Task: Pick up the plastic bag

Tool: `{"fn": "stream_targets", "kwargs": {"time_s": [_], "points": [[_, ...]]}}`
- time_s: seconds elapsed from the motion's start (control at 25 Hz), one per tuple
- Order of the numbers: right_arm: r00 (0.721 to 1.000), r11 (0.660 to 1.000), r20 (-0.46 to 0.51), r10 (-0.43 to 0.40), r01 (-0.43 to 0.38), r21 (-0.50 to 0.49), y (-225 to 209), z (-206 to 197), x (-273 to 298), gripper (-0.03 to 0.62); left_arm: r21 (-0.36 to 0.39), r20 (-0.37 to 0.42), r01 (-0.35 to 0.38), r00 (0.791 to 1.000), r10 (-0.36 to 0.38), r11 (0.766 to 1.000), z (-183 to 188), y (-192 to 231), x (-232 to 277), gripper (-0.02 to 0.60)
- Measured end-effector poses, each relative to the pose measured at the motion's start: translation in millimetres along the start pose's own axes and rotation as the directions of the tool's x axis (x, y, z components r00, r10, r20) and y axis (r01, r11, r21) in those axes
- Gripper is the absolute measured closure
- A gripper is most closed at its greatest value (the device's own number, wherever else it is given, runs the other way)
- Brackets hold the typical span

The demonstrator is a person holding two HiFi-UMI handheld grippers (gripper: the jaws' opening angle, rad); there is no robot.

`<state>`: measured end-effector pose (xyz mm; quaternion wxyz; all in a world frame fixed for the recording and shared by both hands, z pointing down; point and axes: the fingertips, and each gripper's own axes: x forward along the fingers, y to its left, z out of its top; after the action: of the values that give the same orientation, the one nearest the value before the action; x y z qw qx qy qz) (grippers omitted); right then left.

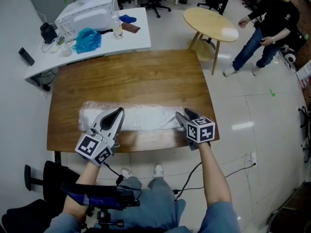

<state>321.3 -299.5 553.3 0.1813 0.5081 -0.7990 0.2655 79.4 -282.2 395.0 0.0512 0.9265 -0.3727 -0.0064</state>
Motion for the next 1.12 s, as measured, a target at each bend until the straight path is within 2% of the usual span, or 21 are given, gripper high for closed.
{"fn": "stream_targets", "kwargs": {"time_s": [0.28, 0.4, 0.44, 0.52, 0.64, 0.76, 0.96, 1.04, 1.12], "points": [[0.994, 0.997, 0.078, 0.079, -0.078, -0.018, 46, 27, 11, 0.39, 0.022, -0.053, 0.009, 0.999, -0.008, 1.0, -21, 5, 2, 0.563], [0.992, 0.993, 0.072, 0.101, -0.096, -0.068, 74, 31, 27, 0.399, 0.034, -0.124, 0.005, 0.992, -0.001, 0.999, -43, 15, 3, 0.568], [0.994, 0.992, 0.057, 0.089, -0.084, -0.09, 79, 28, 32, 0.435, 0.038, -0.157, -0.007, 0.987, 0.013, 0.999, -53, 22, 0, 0.571], [0.998, 0.992, 0.018, 0.056, -0.054, -0.113, 80, 16, 41, 0.452, 0.062, -0.232, -0.044, 0.971, 0.058, 0.997, -74, 43, -10, 0.571], [0.999, 0.993, -0.044, 0.021, -0.026, -0.119, 74, -3, 50, 0.527, 0.129, -0.341, -0.104, 0.929, 0.143, 0.986, -102, 87, -34, 0.571], [0.995, 0.988, -0.094, -0.041, 0.026, -0.152, 59, -19, 52, 0.592, 0.174, -0.438, -0.156, 0.872, 0.218, 0.972, -129, 130, -58, 0.572], [0.985, 0.986, -0.156, -0.068, 0.042, -0.163, 49, -34, 59, 0.592, 0.2, -0.586, -0.212, 0.757, 0.29, 0.957, -172, 182, -89, 0.572], [0.983, 0.987, -0.172, -0.065, 0.038, -0.155, 48, -37, 62, 0.592, 0.18, -0.634, -0.229, 0.717, 0.29, 0.957, -188, 188, -99, 0.572], [0.982, 0.988, -0.183, -0.056, 0.028, -0.153, 50, -38, 65, 0.592, 0.166, -0.668, -0.24, 0.686, 0.288, 0.957, -200, 189, -108, 0.572]]}}
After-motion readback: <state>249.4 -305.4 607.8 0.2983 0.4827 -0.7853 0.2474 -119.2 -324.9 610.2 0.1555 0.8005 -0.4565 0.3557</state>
